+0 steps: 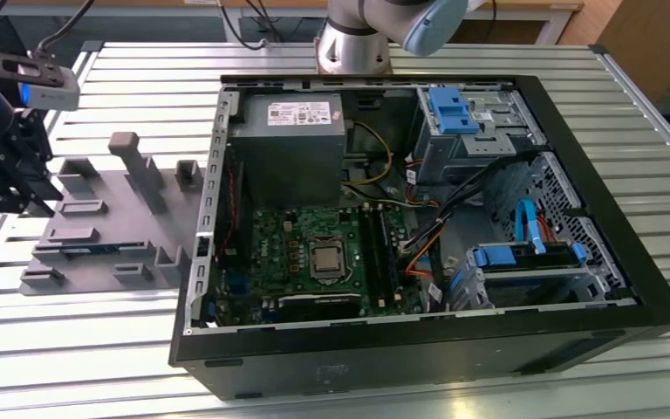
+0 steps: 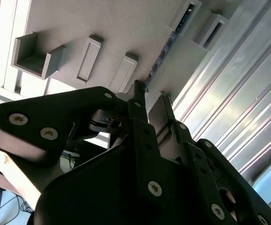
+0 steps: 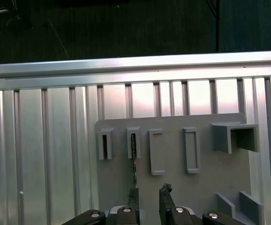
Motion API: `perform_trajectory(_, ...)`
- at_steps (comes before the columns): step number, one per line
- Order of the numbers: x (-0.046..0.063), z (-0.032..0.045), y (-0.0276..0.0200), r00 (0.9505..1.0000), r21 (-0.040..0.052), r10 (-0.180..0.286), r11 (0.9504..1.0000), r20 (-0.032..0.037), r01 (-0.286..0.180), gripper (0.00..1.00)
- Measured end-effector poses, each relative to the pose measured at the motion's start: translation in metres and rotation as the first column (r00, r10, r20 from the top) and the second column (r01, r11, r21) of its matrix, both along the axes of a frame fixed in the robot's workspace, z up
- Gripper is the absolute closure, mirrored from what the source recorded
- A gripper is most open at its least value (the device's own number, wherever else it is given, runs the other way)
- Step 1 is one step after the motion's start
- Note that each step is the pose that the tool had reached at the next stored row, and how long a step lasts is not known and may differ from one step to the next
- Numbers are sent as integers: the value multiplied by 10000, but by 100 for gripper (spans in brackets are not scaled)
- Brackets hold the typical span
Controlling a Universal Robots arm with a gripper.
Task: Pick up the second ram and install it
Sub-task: 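Pick up the second ram and move it above second insertion slot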
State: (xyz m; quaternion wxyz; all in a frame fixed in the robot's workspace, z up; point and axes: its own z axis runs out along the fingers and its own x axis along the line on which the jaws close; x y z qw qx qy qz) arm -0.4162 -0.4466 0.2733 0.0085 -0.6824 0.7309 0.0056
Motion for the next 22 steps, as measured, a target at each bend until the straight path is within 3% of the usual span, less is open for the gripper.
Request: perform_trajectory(22, 0, -91, -7, 10000, 0, 0, 10000, 10, 0, 69)
